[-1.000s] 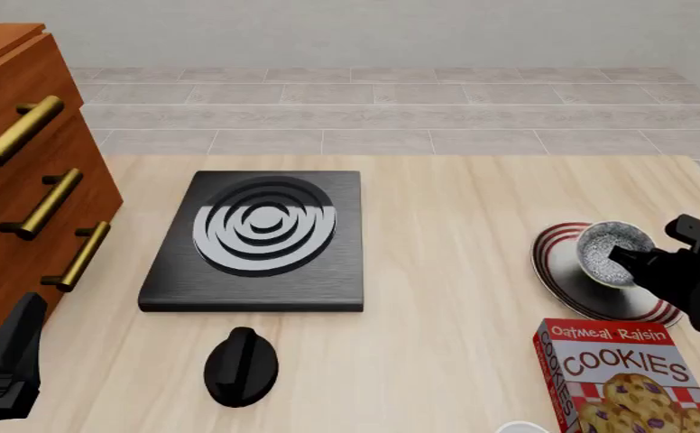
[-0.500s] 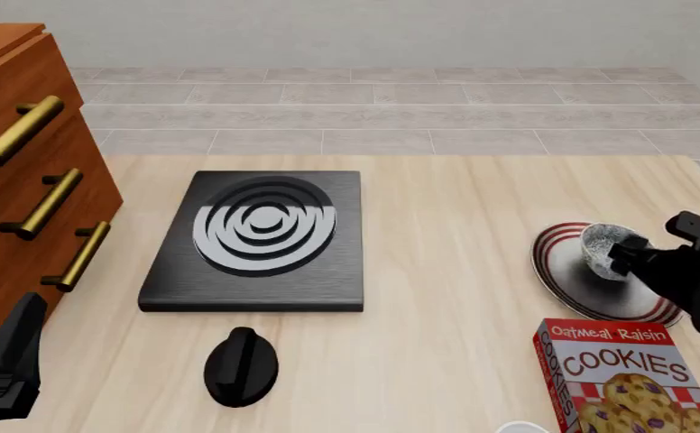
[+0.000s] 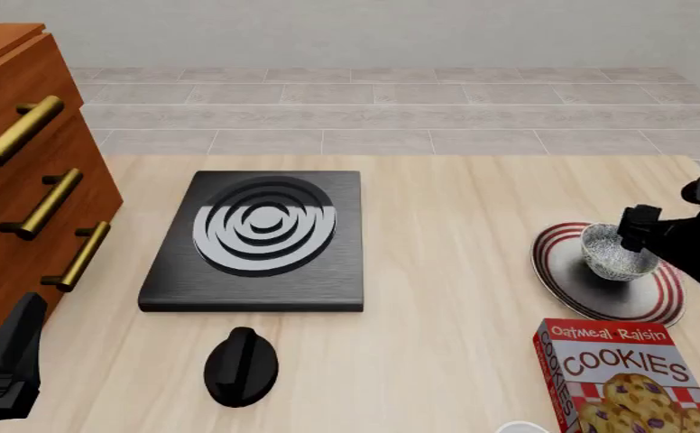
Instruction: Pick the akita bowl on the stove and place it on the plate.
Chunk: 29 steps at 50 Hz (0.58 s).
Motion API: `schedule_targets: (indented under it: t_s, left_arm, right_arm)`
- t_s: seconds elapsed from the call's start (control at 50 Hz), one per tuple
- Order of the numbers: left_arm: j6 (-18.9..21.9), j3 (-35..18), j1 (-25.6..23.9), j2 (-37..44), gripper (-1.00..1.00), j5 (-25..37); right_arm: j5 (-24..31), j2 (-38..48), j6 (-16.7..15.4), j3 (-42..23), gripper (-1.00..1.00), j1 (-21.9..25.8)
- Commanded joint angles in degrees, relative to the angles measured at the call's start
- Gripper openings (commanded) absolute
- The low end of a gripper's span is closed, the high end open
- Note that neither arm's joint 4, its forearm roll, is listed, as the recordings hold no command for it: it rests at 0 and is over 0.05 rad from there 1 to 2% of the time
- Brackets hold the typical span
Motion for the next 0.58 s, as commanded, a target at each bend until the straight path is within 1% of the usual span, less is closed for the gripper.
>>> schedule_targets:
  t_s: [0.02, 0.04, 0.08, 0.12, 0.16, 0.18, 0.22, 0.24, 0.3, 0.34, 0.38, 0.44, 0.46, 0.5, 0.52, 0.54, 0.56, 0.58]
  left_arm:
    - [0.00, 0.00, 0.00, 0.00, 1.00, 0.00]
    - [0.00, 0.00, 0.00, 0.00, 1.00, 0.00]
    - [0.00, 0.00, 0.00, 0.00, 1.00, 0.00]
    - [0.00, 0.00, 0.00, 0.00, 1.00, 0.00]
    - [0.00, 0.00, 0.00, 0.00, 1.00, 0.00]
    - [0.00, 0.00, 0.00, 0.00, 1.00, 0.00]
    - [0.00, 0.00, 0.00, 0.00, 1.00, 0.00]
    - [0.00, 0.00, 0.00, 0.00, 1.00, 0.00]
    - [0.00, 0.00, 0.00, 0.00, 1.00, 0.00]
    - [0.00, 0.00, 0.00, 0.00, 1.00, 0.00]
    - [0.00, 0.00, 0.00, 0.00, 1.00, 0.00]
    - [0.00, 0.00, 0.00, 0.00, 1.00, 0.00]
    - [0.00, 0.00, 0.00, 0.00, 1.00, 0.00]
    - [0.00, 0.00, 0.00, 0.00, 1.00, 0.00]
    - [0.00, 0.00, 0.00, 0.00, 1.00, 0.00]
    - [0.00, 0.00, 0.00, 0.00, 1.00, 0.00]
    - [0.00, 0.00, 0.00, 0.00, 1.00, 0.00]
    - [0.00, 0.00, 0.00, 0.00, 1.00, 0.00]
  right_arm:
    - [6.53, -12.44, -2.19, 1.66, 1.00, 4.07]
    - [7.46, -13.72, -1.98, 1.48, 1.00, 4.42]
    - [9.43, -17.88, -3.95, 1.64, 1.00, 5.60]
    - [10.44, -19.04, -5.17, 1.65, 1.00, 5.86]
    - [11.92, -21.04, -4.53, 1.47, 1.00, 6.27]
    - [12.95, -22.35, -5.62, 1.28, 1.00, 6.42]
    - [13.69, -23.87, -6.67, 1.71, 1.00, 6.92]
    - [14.12, -24.67, -6.51, 1.83, 1.00, 6.98]
    - [15.90, -28.13, -7.36, 2.07, 1.00, 7.94]
    - [17.03, -30.66, -8.69, 2.02, 1.00, 8.19]
    - [18.08, -31.40, -10.36, 1.36, 1.00, 8.13]
    - [19.77, -35.18, -11.31, 0.73, 1.00, 8.75]
    - [20.26, -36.33, -12.42, 0.63, 1.00, 8.81]
    - [21.80, -39.58, -11.65, 0.16, 1.00, 9.94]
    - [22.99, -41.24, -12.36, 0.23, 1.00, 11.30]
    - [23.31, -42.00, -13.83, 0.66, 1.00, 11.95]
    - [23.32, -42.02, -13.83, 0.67, 1.00, 11.95]
    - [22.59, -42.61, -20.23, 2.56, 1.00, 11.93]
